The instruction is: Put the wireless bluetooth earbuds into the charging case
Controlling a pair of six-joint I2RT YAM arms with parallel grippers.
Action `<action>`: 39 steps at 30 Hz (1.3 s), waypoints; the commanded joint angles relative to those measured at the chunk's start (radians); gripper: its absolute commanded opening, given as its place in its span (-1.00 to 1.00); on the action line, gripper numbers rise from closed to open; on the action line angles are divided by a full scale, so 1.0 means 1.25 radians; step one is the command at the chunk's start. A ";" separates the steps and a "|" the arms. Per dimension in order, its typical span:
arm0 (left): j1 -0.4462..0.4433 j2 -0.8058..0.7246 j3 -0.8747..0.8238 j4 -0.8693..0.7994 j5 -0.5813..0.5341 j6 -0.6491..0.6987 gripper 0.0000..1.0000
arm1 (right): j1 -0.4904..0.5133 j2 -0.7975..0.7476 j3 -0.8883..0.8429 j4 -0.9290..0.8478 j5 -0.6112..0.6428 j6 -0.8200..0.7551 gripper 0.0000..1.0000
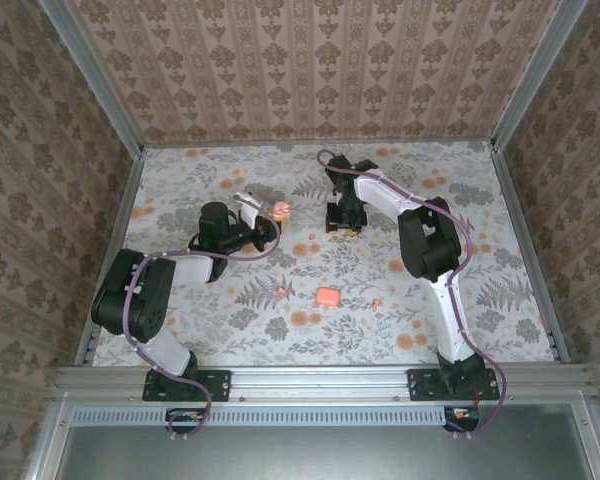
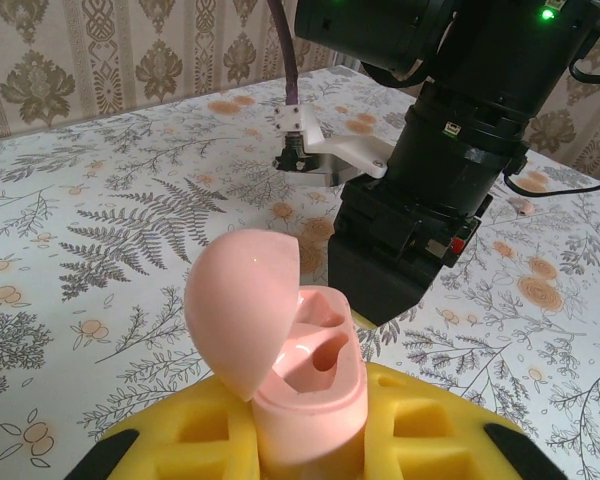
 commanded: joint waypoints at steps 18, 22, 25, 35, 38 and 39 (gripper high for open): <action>0.005 0.001 0.012 -0.005 0.024 0.003 -0.67 | 0.018 -0.071 -0.106 -0.057 -0.021 -0.039 -0.22; 0.004 0.001 0.013 -0.005 0.034 0.003 -0.68 | 0.018 -0.100 -0.093 -0.061 -0.030 -0.040 -0.22; 0.003 0.005 0.014 -0.002 0.051 0.001 -0.68 | 0.011 -0.134 -0.076 -0.079 -0.038 -0.047 -0.20; -0.007 0.020 0.018 0.018 0.093 -0.006 -0.68 | -0.045 -0.135 -0.016 -0.212 0.029 -0.022 -0.15; -0.006 0.020 0.022 0.014 0.095 -0.007 -0.68 | -0.048 -0.095 0.016 -0.232 0.030 -0.024 -0.15; -0.007 0.020 0.023 0.014 0.095 -0.006 -0.68 | -0.048 -0.084 0.026 -0.235 0.027 -0.025 -0.15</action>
